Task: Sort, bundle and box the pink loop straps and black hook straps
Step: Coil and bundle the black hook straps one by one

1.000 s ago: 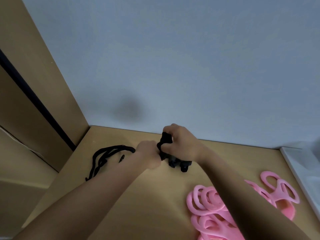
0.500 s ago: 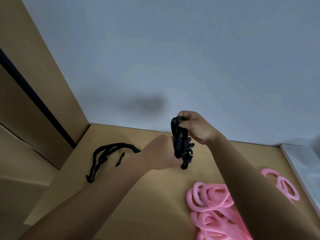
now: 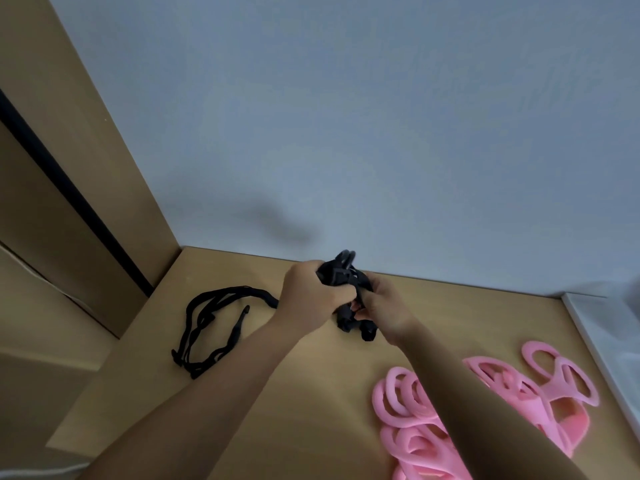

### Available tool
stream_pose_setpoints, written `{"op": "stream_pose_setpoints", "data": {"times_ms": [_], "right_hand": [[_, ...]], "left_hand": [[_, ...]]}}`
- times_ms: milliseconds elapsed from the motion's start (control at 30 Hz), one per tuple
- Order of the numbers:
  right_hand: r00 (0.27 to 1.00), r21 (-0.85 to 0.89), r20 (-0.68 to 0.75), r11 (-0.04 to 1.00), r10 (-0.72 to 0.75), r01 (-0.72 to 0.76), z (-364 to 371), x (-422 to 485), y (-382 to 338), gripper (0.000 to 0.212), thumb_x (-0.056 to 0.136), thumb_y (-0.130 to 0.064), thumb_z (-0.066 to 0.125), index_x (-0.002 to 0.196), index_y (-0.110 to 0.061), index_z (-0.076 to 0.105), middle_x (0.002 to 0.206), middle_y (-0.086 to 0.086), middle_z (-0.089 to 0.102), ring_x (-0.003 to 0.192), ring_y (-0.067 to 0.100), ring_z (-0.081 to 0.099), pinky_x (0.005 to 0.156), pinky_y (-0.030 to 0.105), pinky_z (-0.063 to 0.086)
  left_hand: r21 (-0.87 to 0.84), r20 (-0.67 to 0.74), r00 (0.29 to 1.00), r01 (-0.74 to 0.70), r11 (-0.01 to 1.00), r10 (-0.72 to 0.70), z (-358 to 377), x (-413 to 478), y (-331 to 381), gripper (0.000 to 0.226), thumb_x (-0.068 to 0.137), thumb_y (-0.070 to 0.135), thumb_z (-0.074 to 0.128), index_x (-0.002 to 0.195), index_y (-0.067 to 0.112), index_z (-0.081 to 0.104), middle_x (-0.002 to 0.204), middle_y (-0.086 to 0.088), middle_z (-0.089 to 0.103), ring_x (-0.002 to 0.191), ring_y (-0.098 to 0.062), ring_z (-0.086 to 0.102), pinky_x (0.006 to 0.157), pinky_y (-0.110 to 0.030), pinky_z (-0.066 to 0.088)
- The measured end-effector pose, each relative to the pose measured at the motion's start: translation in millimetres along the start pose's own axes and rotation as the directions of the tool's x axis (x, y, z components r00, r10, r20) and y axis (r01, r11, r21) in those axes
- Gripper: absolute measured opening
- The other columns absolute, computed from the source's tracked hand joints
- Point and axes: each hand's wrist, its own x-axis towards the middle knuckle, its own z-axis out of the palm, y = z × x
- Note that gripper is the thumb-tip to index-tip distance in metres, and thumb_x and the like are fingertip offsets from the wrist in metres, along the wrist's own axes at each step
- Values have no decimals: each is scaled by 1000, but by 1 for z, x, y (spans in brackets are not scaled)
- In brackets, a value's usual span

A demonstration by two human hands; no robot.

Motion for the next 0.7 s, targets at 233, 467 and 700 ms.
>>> {"op": "stream_pose_setpoints", "data": {"times_ms": [233,467,700], "right_hand": [[919,-476,-277,871,-279,121,26,-13,11,23,84,-2,45,70,-15,31,57,-2,37,52,19,32,46,26,22],[517,-918,153,72,-842,390,13,-23,-5,19,61,-4,33,75,-17,29,54,1,47,42,19,40,45,19,10],[524,-829,350,4,-776,560,7,-27,-19,15,62,-4,36,73,-14,39,53,3,47,41,20,38,42,20,17]], "left_hand": [[-157,-76,936,329,931,-343,-5,19,-24,16,63,0,63,59,6,49,49,-2,39,50,-18,36,51,-28,31],[366,67,934,304,880,-351,-8,29,-28,20,67,20,70,64,9,53,58,-1,54,55,-18,48,54,-26,37],[859,288,923,-132,494,-254,13,16,-21,18,84,20,44,66,17,46,66,2,51,62,-18,50,52,-25,35]]}}
